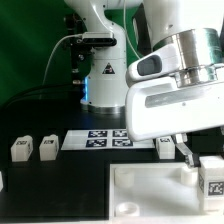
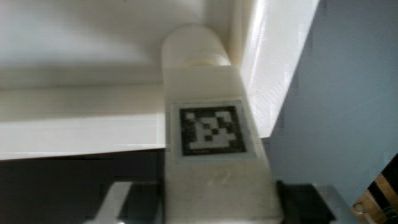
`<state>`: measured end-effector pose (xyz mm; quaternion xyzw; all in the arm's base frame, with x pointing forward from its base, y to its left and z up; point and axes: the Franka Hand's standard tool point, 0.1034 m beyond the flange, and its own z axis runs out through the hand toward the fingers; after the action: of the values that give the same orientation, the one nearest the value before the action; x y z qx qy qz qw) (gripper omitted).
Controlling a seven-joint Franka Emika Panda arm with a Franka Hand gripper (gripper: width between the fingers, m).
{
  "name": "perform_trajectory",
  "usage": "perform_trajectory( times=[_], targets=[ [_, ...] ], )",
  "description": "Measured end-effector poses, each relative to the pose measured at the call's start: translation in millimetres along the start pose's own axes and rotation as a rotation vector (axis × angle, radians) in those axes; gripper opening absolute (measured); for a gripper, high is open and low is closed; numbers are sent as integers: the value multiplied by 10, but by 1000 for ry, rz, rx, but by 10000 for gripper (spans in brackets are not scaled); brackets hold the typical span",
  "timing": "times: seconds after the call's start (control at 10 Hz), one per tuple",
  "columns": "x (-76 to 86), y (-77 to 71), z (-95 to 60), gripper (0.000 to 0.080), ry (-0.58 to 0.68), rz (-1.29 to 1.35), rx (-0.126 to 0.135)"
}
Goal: Assemble one leg
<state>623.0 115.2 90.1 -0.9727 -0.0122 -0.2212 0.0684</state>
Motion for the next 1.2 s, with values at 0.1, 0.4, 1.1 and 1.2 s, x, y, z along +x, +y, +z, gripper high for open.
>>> perform_trajectory(
  times=[0.1, 0.4, 1.1, 1.2],
  targets=[
    [0, 0, 0, 299, 0, 0, 0],
    [-2, 0, 1, 510, 0, 0, 0],
    [-3, 0, 1, 649, 0, 0, 0],
    [-3, 0, 1, 649, 0, 0, 0]
  ],
)
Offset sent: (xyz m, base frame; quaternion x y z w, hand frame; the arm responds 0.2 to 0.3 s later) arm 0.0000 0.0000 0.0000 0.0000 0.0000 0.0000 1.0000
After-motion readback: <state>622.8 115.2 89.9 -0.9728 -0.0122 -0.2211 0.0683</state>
